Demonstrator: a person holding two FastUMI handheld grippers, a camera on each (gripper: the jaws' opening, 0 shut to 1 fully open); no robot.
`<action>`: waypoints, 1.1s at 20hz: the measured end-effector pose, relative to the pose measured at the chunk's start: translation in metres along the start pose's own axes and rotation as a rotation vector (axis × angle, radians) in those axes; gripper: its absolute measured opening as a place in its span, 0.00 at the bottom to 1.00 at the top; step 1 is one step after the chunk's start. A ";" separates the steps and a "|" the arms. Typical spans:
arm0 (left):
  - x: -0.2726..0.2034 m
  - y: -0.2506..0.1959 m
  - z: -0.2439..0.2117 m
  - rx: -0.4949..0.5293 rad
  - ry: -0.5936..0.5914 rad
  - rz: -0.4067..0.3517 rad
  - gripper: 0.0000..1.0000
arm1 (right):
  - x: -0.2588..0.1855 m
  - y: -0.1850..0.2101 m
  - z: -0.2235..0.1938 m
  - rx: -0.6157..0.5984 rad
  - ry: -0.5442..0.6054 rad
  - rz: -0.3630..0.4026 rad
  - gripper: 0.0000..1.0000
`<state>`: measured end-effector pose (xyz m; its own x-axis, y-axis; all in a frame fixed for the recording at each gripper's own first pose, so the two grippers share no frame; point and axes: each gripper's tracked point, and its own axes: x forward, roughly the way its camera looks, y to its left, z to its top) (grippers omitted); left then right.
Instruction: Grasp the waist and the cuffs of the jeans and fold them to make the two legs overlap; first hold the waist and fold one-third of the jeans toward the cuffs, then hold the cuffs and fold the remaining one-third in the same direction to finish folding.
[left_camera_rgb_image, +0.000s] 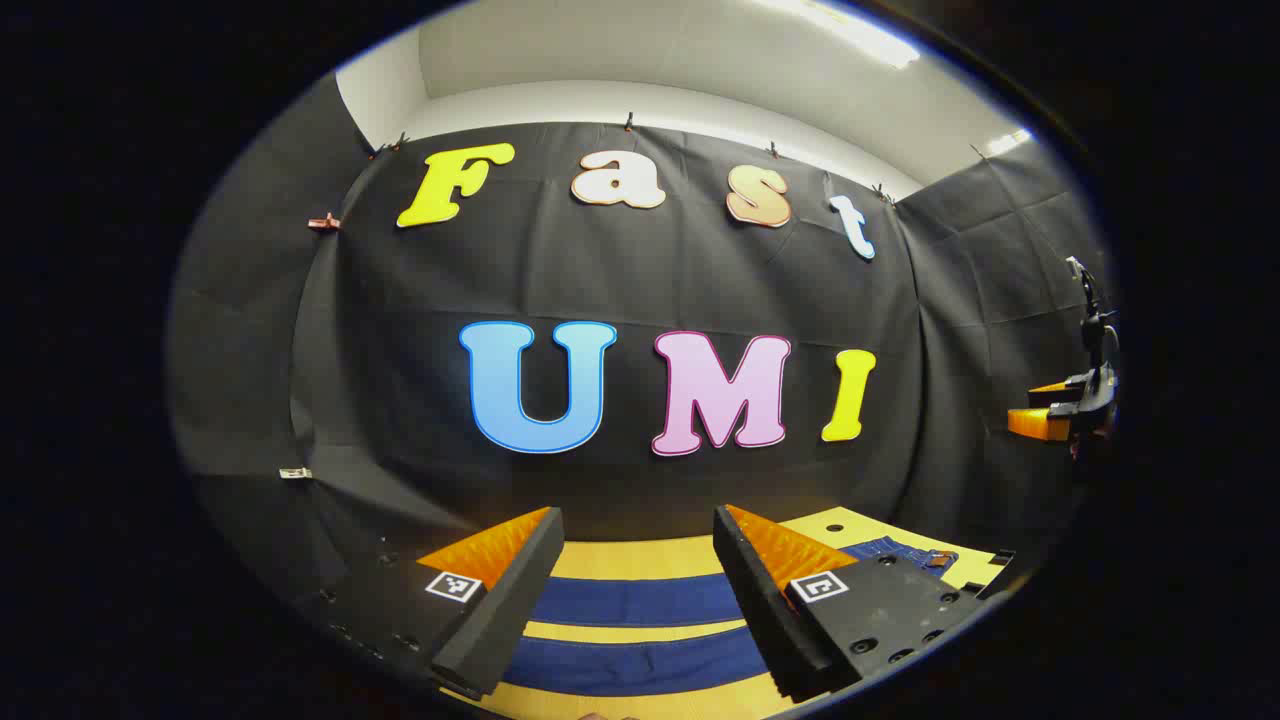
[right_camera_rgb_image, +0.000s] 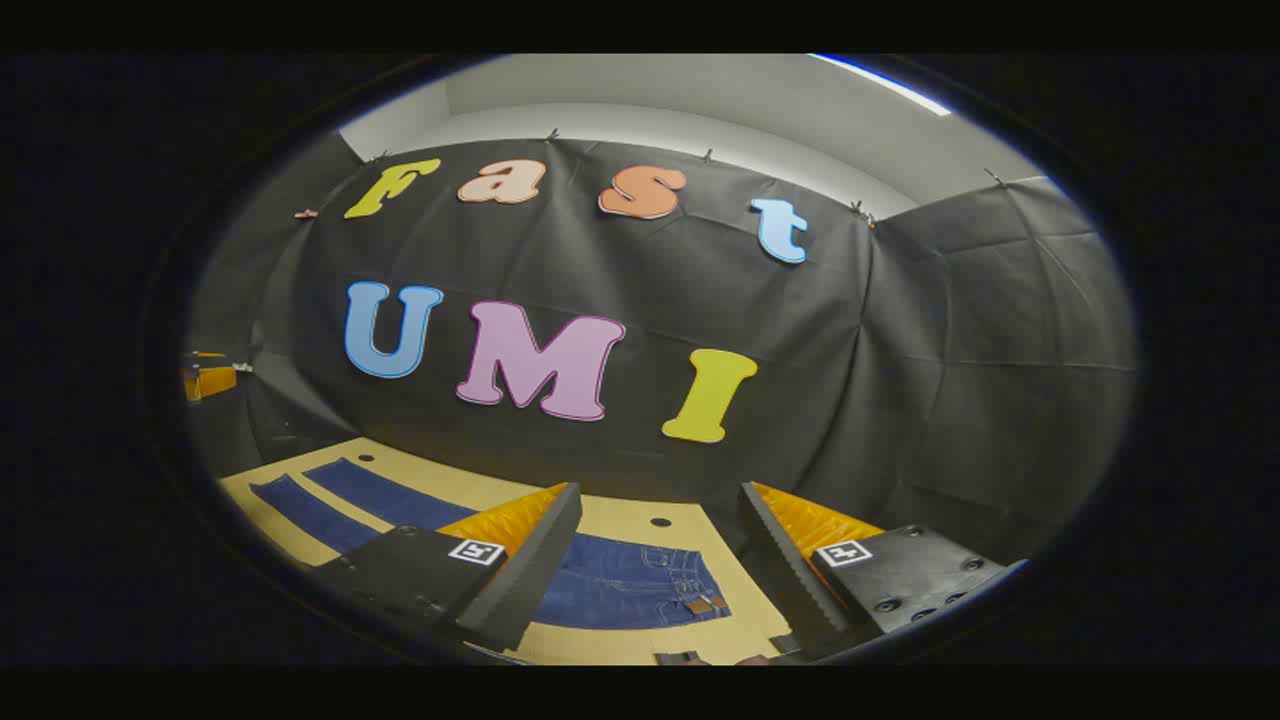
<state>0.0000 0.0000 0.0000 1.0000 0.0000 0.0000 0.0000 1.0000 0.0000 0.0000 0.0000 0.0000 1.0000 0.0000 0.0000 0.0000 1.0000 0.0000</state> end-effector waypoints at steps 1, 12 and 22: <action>-0.001 0.001 0.000 0.004 0.001 0.000 0.96 | -0.001 0.002 0.000 -0.001 0.001 0.006 0.96; -0.011 -0.002 -0.001 0.031 0.007 -0.002 0.96 | 0.002 0.006 -0.007 0.010 0.019 0.030 0.97; -0.010 0.003 -0.010 0.036 0.027 -0.029 0.96 | 0.005 -0.001 -0.018 -0.036 0.049 0.034 0.96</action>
<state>-0.0104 0.0026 -0.0104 0.9992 -0.0283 -0.0271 0.0293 0.9989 0.0361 0.0045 -0.0007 -0.0176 0.9982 0.0332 -0.0493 -0.0350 0.9988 -0.0356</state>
